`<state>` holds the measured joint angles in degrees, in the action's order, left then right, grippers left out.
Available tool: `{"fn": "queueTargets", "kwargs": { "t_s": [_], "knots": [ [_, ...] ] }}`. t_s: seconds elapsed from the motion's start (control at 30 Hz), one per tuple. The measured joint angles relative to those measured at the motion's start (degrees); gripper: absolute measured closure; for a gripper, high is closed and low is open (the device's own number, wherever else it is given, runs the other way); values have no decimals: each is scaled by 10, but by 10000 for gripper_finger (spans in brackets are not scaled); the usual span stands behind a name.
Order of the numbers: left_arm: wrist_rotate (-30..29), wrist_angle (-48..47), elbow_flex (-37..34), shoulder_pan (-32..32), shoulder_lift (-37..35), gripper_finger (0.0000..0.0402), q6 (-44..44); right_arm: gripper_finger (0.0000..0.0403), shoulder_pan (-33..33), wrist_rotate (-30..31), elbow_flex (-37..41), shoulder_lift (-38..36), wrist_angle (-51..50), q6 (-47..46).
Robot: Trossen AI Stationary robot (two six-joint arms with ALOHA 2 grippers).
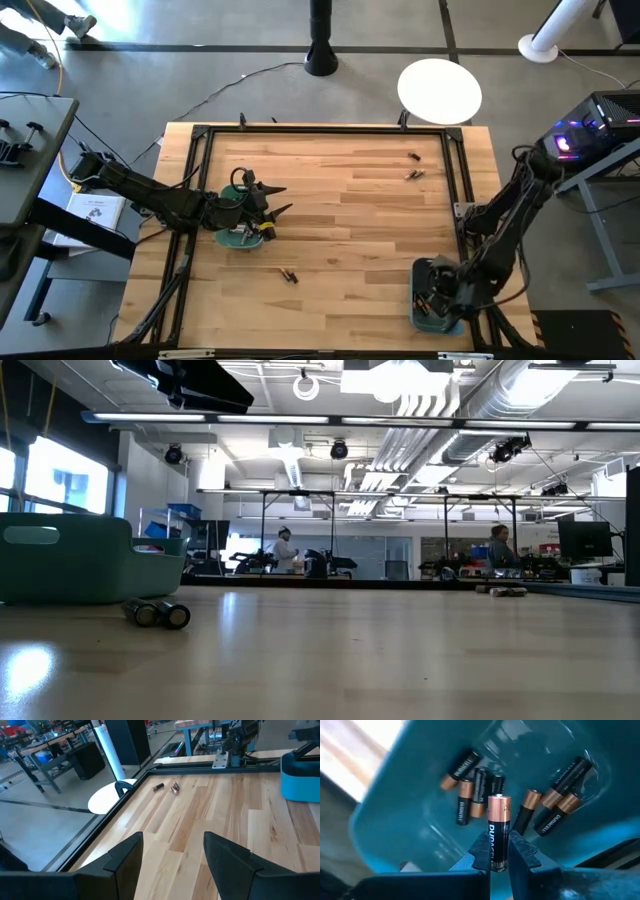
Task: Sort batteries
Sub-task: Put the black battery into the blue bin
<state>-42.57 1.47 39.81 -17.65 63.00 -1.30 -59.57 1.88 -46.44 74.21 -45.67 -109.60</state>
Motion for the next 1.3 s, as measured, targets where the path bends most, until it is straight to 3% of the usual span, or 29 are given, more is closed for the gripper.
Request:
{"fn": "queueTargets", "kwargs": {
  "t_s": [0.23, 0.57, 0.73, 0.87, 1.07, 1.13, 1.2, 1.3],
  "knots": [
    [0, 1, 0, 0, 0, 202, 0, 384, 12, -8, 0, 40, 0, 19],
    [0, 1, 0, 0, 0, 202, 0, 326, 47, -39, 0, 76, 5, 64],
    [0, 1, 0, 0, 0, 202, 0, 322, 72, -40, 0, 76, 3, 74],
    [0, 1, 0, 0, 0, 202, 0, 321, 94, -90, 0, 71, -12, 110],
    [0, 1, 0, 0, 0, 202, 0, 320, 116, -109, -42, 11, -78, 152],
    [0, 1, 0, 0, 0, 202, 0, 320, 128, -87, -70, -11, -116, 179],
    [0, 1, 0, 0, 0, 202, 0, 320, 145, -28, -100, -30, -163, 220],
    [0, 1, 0, 0, 0, 202, 0, 320, 182, 139, -135, -48, -222, 310]
  ]
}}
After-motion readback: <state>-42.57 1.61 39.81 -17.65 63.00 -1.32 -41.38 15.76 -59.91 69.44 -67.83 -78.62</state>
